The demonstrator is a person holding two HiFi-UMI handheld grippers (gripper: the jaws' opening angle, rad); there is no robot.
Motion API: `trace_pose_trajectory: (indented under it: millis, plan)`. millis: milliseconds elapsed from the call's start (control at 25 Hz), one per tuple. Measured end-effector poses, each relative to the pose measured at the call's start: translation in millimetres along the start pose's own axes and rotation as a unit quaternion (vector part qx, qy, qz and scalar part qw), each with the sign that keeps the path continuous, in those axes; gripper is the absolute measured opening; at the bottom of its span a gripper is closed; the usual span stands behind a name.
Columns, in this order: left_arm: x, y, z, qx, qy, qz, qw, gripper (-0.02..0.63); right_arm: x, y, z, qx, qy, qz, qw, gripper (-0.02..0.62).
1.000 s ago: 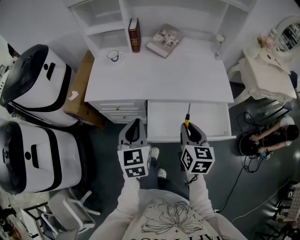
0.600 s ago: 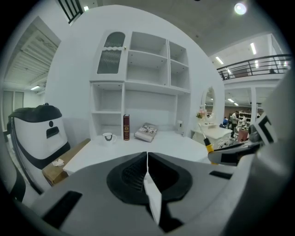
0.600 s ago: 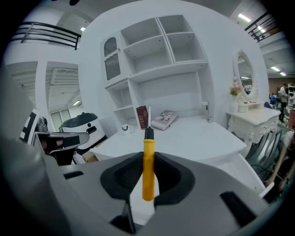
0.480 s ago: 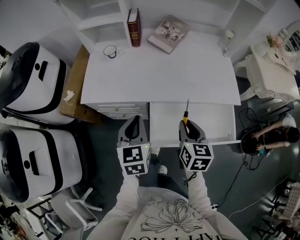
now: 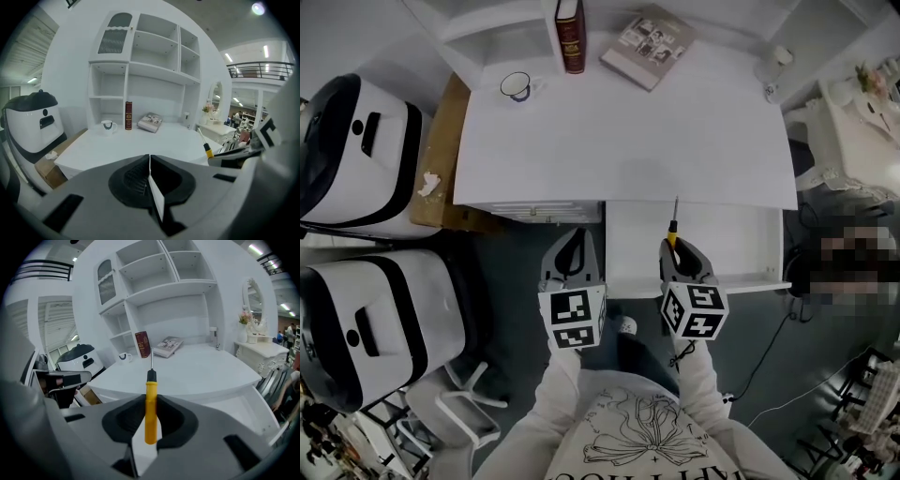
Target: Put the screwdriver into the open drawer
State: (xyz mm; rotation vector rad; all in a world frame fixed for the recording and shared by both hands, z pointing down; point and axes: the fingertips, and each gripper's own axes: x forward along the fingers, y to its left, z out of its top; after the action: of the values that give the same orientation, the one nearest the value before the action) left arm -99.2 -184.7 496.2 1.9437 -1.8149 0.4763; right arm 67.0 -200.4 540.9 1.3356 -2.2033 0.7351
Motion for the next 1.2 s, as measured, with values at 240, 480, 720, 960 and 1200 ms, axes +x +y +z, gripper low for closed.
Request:
trace_pose_trajectory:
  millis: [240, 480, 720, 960, 1200]
  plan:
    - [22, 7, -18, -0.002, 0.026, -0.007, 0.9996, 0.008, 26, -2, -23, 0.007, 0.034, 0.001, 0.999, 0.071]
    - [43, 10, -35, -0.007, 0.048, -0.013, 0.9987, 0.008, 48, -5, -47, 0.019, 0.068, 0.002, 0.998, 0.071]
    - [63, 11, -52, -0.01, 0.07, -0.019, 0.9973, 0.008, 70, -10, -69, 0.028, 0.101, 0.003, 0.995, 0.071]
    - [76, 13, -68, -0.013, 0.091, -0.022, 0.9955, 0.008, 86, -12, -92, 0.038, 0.134, 0.006, 0.99, 0.071]
    - [88, 14, -81, -0.019, 0.107, -0.025, 0.9938, 0.008, 102, -13, -109, 0.037, 0.162, 0.011, 0.986, 0.071]
